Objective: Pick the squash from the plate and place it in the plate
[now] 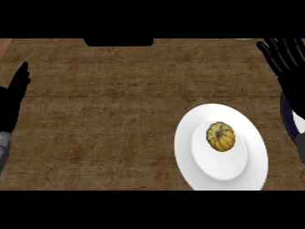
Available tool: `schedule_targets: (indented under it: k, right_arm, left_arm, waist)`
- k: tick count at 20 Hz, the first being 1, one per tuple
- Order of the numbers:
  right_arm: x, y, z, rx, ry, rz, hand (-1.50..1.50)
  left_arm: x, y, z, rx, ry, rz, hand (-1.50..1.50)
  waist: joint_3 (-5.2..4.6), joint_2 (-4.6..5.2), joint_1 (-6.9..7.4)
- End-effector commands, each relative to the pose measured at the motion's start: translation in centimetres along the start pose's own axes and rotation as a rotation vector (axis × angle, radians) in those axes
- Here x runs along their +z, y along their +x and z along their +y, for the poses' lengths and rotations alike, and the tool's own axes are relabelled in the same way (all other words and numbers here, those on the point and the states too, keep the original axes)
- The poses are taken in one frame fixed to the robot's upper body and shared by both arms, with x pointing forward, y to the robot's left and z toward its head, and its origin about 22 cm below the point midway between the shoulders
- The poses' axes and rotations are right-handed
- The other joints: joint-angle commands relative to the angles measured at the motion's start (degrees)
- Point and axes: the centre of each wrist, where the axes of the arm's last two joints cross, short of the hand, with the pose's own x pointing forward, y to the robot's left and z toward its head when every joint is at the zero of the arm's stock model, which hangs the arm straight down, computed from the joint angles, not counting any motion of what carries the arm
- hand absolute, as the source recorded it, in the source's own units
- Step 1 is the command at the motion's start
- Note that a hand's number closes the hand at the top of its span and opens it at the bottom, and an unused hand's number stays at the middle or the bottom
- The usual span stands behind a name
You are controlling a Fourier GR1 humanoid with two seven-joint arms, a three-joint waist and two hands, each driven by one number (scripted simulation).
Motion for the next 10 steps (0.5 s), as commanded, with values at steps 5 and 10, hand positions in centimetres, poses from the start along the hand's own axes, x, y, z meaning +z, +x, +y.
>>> schedule_targets:
  k: [5,10]
  right_arm:
    - [-2.2,5.1,-2.1,0.667,-0.139,0.100,1.50]
    - [-1.2,7.4,-4.8,1.187,-0.375,0.124,-1.50]
  left_arm:
    - [3.9,-4.2,-7.4,0.242,-0.167,0.250,0.00]
    - [6.1,-5.2,-10.0,0.374,-0.270,0.312,0.00]
  waist:
    - [-2.30,-1.40,0.42]
    - [-2.24,-2.10,-1.04]
